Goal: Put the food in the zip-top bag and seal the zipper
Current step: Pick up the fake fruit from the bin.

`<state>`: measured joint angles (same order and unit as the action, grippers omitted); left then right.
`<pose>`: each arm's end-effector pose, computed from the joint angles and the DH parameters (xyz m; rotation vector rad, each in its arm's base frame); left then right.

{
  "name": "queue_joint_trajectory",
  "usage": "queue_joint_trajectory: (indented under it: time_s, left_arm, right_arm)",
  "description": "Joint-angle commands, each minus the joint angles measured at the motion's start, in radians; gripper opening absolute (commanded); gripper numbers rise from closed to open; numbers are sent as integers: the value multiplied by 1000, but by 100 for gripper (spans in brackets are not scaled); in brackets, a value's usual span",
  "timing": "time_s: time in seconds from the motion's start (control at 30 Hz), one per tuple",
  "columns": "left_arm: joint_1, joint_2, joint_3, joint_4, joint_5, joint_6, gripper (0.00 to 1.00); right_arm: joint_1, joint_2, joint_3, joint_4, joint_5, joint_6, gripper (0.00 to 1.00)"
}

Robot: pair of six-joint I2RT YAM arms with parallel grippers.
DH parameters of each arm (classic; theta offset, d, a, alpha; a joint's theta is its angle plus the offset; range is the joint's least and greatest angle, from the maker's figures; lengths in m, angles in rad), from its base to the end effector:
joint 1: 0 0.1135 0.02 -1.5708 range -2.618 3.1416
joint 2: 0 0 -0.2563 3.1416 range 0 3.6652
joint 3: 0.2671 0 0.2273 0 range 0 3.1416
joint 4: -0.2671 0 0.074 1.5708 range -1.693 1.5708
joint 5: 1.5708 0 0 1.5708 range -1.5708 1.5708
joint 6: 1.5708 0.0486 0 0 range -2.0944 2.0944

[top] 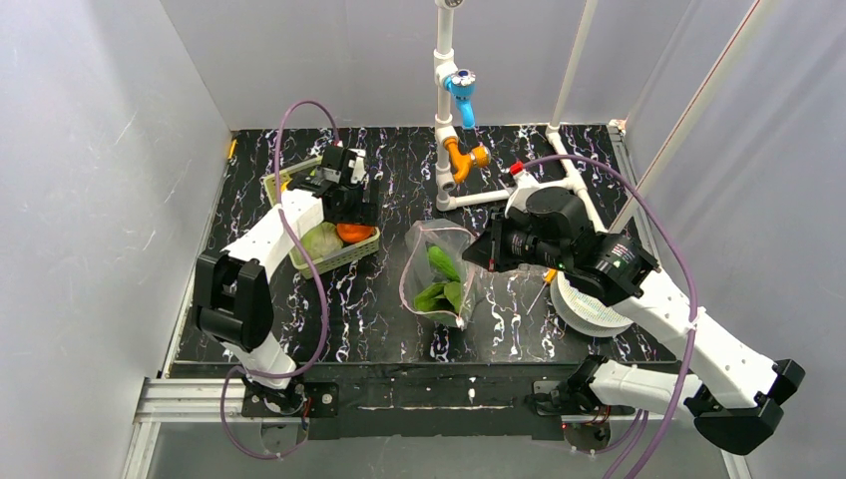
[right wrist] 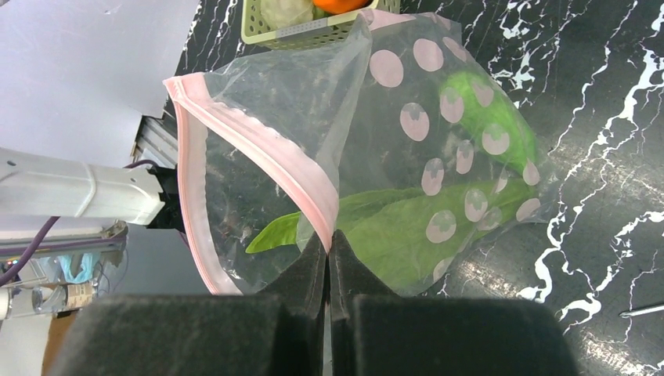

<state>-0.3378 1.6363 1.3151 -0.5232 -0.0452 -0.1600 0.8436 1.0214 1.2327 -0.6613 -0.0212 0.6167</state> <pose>0.3264 -0.1123 0.2653 0.1943 2.4136 -0.1737 0.1311 0.1488 0.3834 -0.2579 2.1372 0.9180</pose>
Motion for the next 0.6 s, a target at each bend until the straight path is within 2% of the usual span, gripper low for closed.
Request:
queue_joint_trajectory:
  time_s: [0.0,0.1,0.2,0.47,0.57]
  left_arm:
    - [-23,24,30,-31,-35,28,82]
    - [-43,28,29,-43,-53,36,81]
    - [-61,40,32,-57,-101,62,85]
    - [-63,83,55,-96,-119,77,92]
    - [-63,85,64,-103,-86,74,87]
  right_arm:
    - [-4,-9,22,59,-26,-15,1]
    - [-5,-5,23,56,-28,-12,1]
    - [-4,-8,21,53,-36,-10,1]
    - [-5,-26,14,41,-34,-4,1]
    - [-4,-34,11,39,-27,-6,1]
